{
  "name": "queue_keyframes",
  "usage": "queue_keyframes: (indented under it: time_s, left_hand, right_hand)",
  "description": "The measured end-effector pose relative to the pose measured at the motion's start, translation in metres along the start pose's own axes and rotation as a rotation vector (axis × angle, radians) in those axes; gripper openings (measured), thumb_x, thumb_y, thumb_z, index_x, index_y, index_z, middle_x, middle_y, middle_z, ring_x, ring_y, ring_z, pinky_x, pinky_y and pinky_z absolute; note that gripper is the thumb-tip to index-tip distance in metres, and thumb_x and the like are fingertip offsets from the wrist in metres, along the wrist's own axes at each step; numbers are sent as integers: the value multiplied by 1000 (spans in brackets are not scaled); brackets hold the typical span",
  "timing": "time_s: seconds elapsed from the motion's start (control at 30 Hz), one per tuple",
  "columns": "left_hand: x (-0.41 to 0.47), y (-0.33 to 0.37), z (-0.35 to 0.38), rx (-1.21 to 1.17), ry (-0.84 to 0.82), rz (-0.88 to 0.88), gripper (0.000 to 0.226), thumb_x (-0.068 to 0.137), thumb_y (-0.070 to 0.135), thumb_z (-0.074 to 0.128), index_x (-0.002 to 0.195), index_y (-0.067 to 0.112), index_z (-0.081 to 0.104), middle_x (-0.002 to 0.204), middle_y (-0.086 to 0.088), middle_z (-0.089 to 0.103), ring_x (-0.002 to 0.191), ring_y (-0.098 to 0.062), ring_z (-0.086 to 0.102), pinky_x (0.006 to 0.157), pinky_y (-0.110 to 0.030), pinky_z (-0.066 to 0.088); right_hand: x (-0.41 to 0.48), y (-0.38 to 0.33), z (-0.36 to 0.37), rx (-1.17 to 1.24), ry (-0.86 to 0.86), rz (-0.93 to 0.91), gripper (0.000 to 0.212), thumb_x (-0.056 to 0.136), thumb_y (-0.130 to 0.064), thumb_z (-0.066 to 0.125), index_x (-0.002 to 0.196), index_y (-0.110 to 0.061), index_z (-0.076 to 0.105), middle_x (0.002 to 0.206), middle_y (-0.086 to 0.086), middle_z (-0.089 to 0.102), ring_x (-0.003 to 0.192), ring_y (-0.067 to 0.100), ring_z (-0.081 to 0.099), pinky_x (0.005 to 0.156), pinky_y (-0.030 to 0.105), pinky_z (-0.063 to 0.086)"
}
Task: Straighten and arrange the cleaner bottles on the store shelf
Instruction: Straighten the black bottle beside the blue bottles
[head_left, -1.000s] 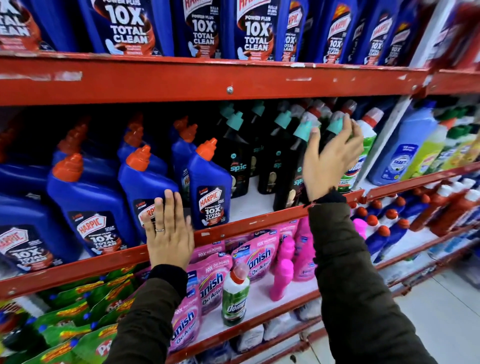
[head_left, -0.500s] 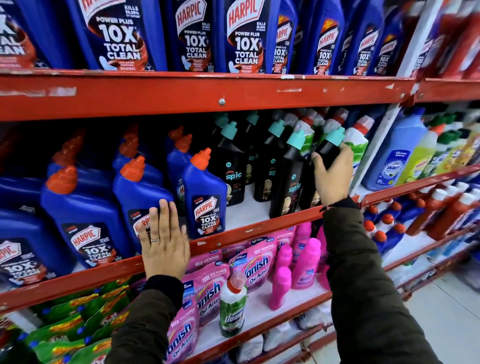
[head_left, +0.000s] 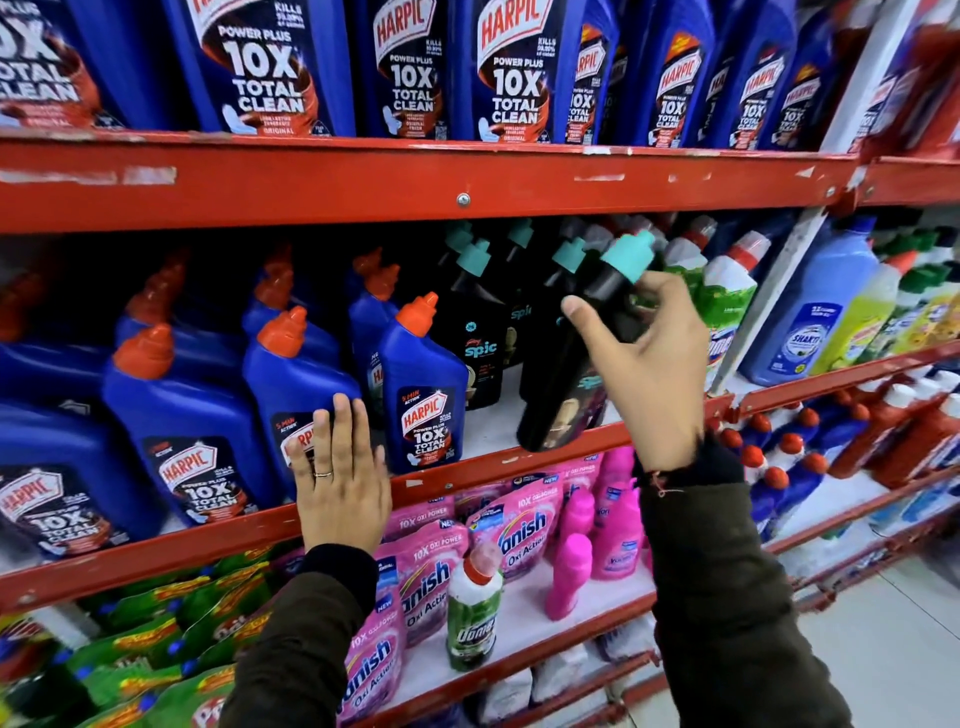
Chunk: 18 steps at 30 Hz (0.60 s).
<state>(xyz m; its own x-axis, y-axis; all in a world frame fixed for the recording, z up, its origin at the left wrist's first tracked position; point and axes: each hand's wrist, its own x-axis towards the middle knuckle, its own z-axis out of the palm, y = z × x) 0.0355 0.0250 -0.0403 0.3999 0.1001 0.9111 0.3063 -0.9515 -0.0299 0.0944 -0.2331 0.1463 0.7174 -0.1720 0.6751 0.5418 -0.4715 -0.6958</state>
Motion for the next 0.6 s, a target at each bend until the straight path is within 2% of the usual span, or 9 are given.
queue_keyframes:
  time_s: [0.07, 0.17, 0.27, 0.33, 0.47, 0.6]
  left_hand:
    - [0, 0, 0, -3, -1, -2, 74, 103, 26, 36, 163, 6, -3, 169, -8, -16, 156, -24, -16, 125, -48, -9]
    - [-1, 0, 1, 0, -7, 4, 74, 103, 26, 35, 163, 6, -3, 169, -9, -16, 156, -24, -16, 125, -49, -8]
    - [-1, 0, 0, 6, -7, 3, 74, 103, 27, 35, 163, 6, -3, 169, -9, -16, 156, -24, -17, 125, -49, -8]
    - [0, 1, 0, 6, 1, 2, 74, 103, 27, 36, 163, 7, -3, 169, -8, -16, 156, -24, -17, 126, -48, -9]
    - [0, 1, -2, 18, 4, 3, 74, 103, 27, 36, 163, 6, -4, 168, -9, -17, 156, -24, -17, 126, -48, -9]
    - [0, 1, -2, 19, 6, 10, 74, 103, 27, 36, 162, 6, -2, 168, -9, -16, 156, -25, -16, 126, -48, -8]
  right_hand:
    - [-9, -7, 15, 34, -8, -32, 57, 82, -46, 85, 117, -7, 62, 109, 2, 71, 103, 14, 66, 93, 20, 51]
    - [-20, -8, 38, 24, -41, -68, 58, 81, -49, 85, 115, -8, 60, 110, 5, 69, 107, 27, 64, 93, 33, 52]
    - [-28, -3, 58, -60, -64, -82, 60, 80, -54, 83, 115, -12, 59, 112, 3, 66, 107, 30, 60, 78, 25, 38]
    - [-30, 0, 66, -120, -88, -74, 60, 80, -58, 81, 116, -16, 58, 114, -3, 66, 110, 27, 58, 73, 24, 31]
    - [-29, 3, 73, -211, -94, -57, 64, 81, -66, 76, 122, -20, 58, 120, -6, 68, 116, 25, 59, 74, 31, 40]
    - [-24, -1, 74, -235, -176, -64, 70, 81, -68, 74, 128, -19, 58, 129, -3, 67, 124, 27, 60, 88, 41, 54]
